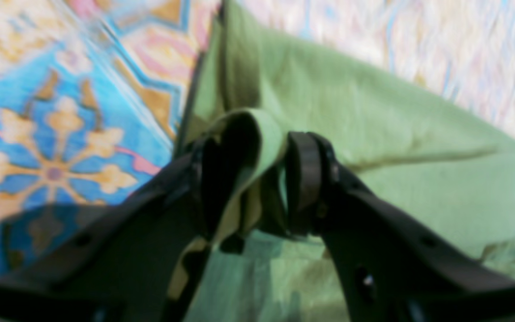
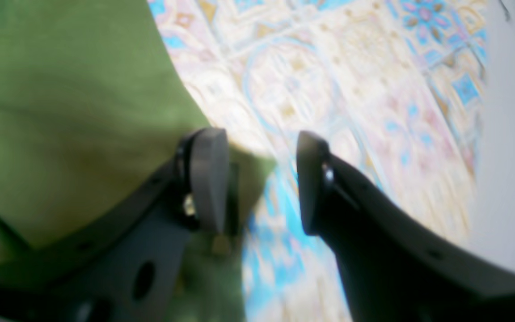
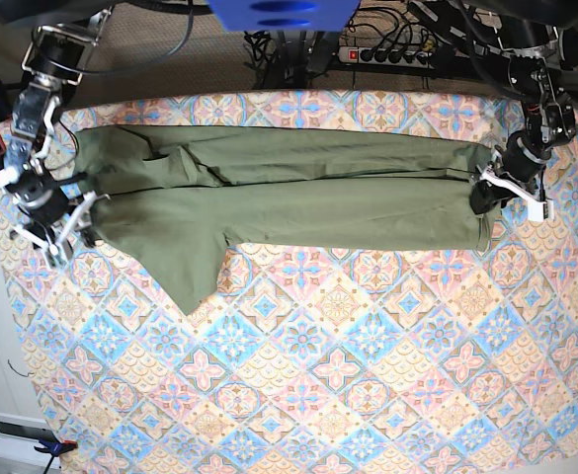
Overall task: Layout the t-shirt on the table in an organized manner, then fold the t-shirt properly
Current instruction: 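Release with the right gripper and tuck the loose sleeve under the fold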
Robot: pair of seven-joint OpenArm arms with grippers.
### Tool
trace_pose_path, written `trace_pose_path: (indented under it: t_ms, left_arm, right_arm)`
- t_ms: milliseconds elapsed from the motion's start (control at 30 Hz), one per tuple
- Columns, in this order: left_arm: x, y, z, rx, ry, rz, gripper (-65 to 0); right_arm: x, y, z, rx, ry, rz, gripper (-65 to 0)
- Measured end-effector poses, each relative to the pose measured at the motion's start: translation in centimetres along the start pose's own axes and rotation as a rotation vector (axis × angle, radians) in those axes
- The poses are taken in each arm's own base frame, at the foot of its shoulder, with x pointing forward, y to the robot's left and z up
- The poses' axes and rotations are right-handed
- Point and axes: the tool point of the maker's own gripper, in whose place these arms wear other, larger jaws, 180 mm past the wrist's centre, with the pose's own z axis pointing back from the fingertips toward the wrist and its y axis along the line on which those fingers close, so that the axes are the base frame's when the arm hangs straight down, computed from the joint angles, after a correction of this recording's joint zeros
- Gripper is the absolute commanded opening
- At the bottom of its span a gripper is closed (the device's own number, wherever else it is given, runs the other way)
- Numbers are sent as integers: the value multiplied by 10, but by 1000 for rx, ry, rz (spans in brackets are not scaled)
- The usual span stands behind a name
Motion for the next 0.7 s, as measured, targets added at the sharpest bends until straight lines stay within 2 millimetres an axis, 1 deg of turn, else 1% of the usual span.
trace_pose_path:
  t_ms: [33,100,133,167,200,300,333,367,433,467,500,533,600,700]
  left_arm:
    - [1,3,2,7,-10,10,-414]
    - [4,7,4,21,-26,26,-409]
    - [4,8,5,22,-35,39,-408]
    - [5,7,5,17,-39,48,-407]
    - [6,5,5,4,-45,63,-407]
    - [13,-4,4,-44,-82,119,-407]
    - [15,-7,4,-55,-89,130,-407]
    - [16,-7,4,-59,-95,138,-407]
    - [17,-9,5,-70,-103,155,-407]
    - [17,-9,5,-72,-104,156,-407]
    - [17,-9,5,-71,-103,155,-407]
    - [17,-8,5,-69,-101,156,-407]
    - [17,-8,5,-69,-101,154,-407]
    - [17,-8,5,-70,-104,156,-407]
  right_arm:
    - [15,4,-6,15,-26,17,-406]
    - [52,10,-16,48,-110,35,-406]
    - [62,12,-21,59,-123,48,-405]
    - [65,13,-26,63,-117,59,-405]
    - [62,16,-32,70,-96,67,-405]
    - [34,24,-51,102,24,78,-404]
    - [29,27,-59,113,56,72,-403]
    - [31,33,-67,131,62,54,-403]
    - [53,47,-83,183,14,18,-403]
    - [61,52,-89,204,-4,-1,-403]
    - [69,53,-93,215,-30,-22,-403]
    - [72,52,-97,218,-38,-36,-402]
    - [58,47,-103,218,-2,-61,-402]
    - [17,43,-111,215,107,-111,-402]
